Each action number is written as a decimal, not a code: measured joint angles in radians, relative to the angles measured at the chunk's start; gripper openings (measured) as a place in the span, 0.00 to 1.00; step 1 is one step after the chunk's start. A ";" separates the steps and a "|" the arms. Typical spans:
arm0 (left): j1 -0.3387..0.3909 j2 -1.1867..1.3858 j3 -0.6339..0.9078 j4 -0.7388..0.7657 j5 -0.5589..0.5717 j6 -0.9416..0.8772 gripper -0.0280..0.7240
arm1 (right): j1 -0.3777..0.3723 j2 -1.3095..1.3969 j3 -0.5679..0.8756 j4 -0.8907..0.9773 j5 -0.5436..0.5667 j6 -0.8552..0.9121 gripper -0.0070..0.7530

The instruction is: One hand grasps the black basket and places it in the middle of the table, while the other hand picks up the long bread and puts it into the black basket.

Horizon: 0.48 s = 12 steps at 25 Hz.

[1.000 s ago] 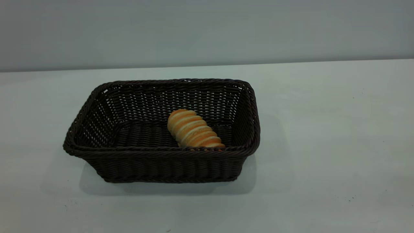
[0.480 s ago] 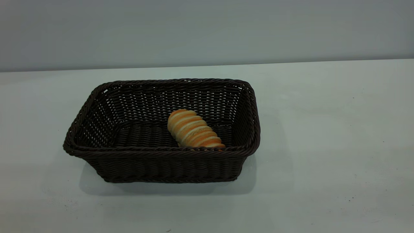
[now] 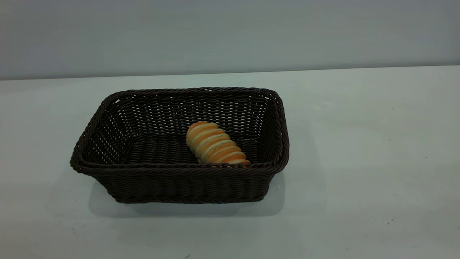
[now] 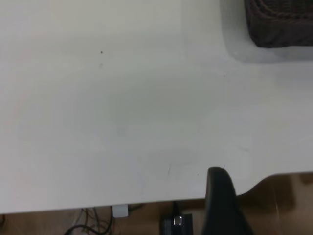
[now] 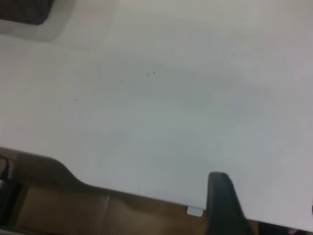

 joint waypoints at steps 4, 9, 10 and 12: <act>0.000 0.000 0.001 -0.005 0.000 0.009 0.72 | 0.000 -0.017 0.000 0.000 -0.001 0.001 0.55; 0.000 0.000 0.001 -0.005 0.000 0.009 0.72 | 0.000 -0.064 0.000 0.000 -0.001 0.001 0.55; 0.000 0.000 0.001 -0.005 0.000 0.009 0.72 | 0.000 -0.077 0.000 0.000 -0.001 0.002 0.55; 0.000 0.000 0.001 -0.005 0.000 0.009 0.72 | 0.000 -0.101 0.000 0.000 -0.001 0.003 0.55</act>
